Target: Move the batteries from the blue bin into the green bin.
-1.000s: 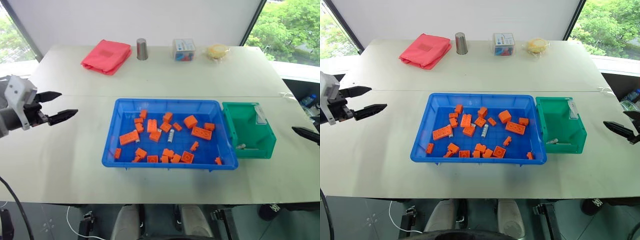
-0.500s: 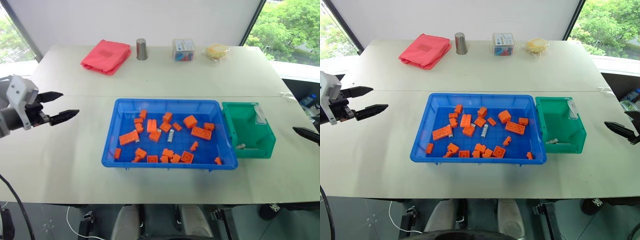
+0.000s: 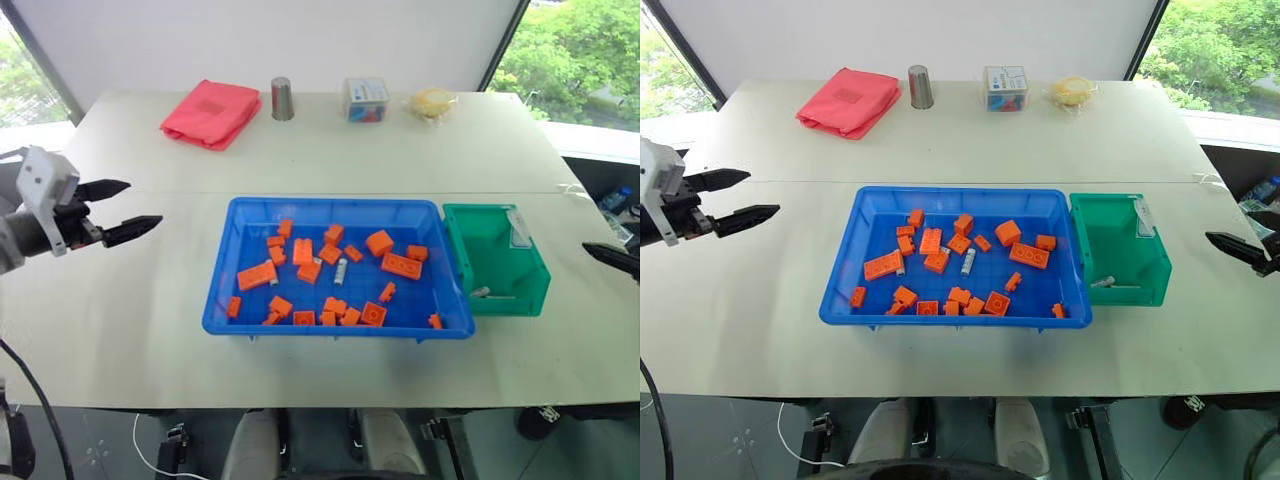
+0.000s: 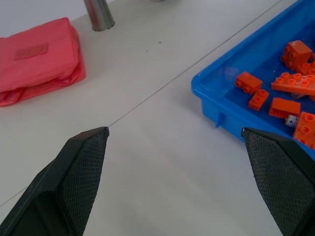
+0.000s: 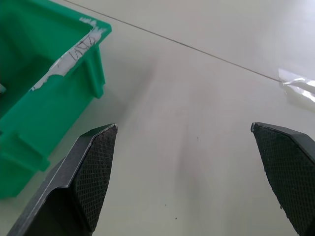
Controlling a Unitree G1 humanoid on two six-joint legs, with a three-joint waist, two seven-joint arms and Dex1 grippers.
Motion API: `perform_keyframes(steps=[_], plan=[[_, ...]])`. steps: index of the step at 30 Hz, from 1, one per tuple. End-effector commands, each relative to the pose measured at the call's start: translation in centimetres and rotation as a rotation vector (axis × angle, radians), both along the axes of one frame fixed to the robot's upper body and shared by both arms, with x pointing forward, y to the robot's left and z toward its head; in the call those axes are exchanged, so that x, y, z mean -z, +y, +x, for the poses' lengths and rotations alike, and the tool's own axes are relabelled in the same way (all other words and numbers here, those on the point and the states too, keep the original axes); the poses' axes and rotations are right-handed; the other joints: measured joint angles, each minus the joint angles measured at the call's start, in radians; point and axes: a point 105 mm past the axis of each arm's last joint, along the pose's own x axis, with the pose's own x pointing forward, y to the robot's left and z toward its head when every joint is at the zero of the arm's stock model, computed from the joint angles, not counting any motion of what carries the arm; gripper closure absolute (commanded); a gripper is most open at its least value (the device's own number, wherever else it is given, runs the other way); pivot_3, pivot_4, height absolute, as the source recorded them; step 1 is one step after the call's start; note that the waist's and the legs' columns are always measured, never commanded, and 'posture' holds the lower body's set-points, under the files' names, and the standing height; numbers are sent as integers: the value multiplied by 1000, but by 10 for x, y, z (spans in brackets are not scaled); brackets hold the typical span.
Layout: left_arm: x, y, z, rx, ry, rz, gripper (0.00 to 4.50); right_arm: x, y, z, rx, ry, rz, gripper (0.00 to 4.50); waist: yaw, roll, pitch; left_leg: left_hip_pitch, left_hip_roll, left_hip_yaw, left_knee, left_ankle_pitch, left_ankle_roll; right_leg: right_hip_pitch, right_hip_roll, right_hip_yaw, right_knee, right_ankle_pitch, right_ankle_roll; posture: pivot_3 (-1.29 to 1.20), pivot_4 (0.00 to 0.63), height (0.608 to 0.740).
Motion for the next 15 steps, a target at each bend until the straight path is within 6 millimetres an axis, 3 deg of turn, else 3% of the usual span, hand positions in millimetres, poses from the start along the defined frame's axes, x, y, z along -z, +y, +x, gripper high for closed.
perform_keyframes(steps=[1,5,8,12,15], plan=[[-10,-12,-2,52,-31,5,0,-22,1,3,-17,-50,-32,8,0,0,0,0,0,0,0,0,0,0,0,0,0,0,0,0,150,736],[-13,-27,-8,137,-2,-9,0,-54,22,15,-113,-121,5,8,0,0,0,0,0,0,1,0,0,0,0,1,0,0,0,0,150,736],[-15,-45,-17,240,32,-11,0,-78,56,26,-275,-150,10,8,-5,1,0,0,0,-1,1,0,0,0,0,1,1,0,0,0,150,736],[-13,-65,-29,363,75,29,0,-94,125,37,-557,-126,-23,8,-9,1,0,0,1,-3,1,0,0,-2,1,1,5,1,2,0,150,736],[-11,-73,-34,420,96,59,0,-93,190,46,-772,-94,-46,8,-14,1,0,0,0,-3,1,0,0,-4,1,1,9,1,2,0,150,736]])
